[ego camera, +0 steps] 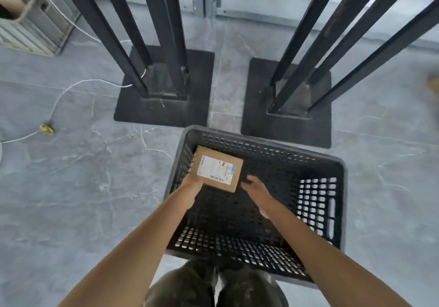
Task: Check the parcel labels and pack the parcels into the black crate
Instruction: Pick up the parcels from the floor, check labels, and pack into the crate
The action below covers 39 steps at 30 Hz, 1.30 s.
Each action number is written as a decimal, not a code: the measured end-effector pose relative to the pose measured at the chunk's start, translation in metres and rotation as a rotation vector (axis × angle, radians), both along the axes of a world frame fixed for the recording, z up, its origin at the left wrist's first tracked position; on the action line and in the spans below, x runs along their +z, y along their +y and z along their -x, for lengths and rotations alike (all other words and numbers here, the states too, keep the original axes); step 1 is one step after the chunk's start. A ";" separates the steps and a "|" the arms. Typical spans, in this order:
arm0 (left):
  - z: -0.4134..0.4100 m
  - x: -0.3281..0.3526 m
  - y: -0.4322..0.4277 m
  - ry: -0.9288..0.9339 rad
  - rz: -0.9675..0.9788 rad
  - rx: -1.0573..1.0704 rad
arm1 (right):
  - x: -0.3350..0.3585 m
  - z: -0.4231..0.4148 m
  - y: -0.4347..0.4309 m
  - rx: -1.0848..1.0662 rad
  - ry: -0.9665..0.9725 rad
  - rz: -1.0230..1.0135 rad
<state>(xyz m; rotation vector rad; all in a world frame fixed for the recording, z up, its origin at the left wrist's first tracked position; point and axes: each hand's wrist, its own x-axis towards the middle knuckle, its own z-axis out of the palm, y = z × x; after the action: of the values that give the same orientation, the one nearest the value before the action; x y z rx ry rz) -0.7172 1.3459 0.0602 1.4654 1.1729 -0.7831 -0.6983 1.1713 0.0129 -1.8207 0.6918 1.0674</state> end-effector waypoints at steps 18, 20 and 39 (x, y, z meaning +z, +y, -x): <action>-0.112 0.683 -0.093 -0.919 -0.360 -0.872 | 0.714 -0.055 -0.071 -0.198 -0.873 -0.077; -0.115 0.720 -0.107 -1.099 -0.418 -0.886 | 0.752 -0.054 -0.094 -0.254 -1.007 -0.023; -0.062 0.768 -0.501 -1.694 -0.466 -1.055 | 0.815 0.058 -0.535 -0.512 -1.370 0.371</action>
<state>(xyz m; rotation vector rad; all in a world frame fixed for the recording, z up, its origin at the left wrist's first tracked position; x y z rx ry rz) -0.6553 0.8445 0.8282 2.2402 -0.8337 0.3271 -0.7559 0.6368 0.8281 -1.9888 0.4170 -0.7181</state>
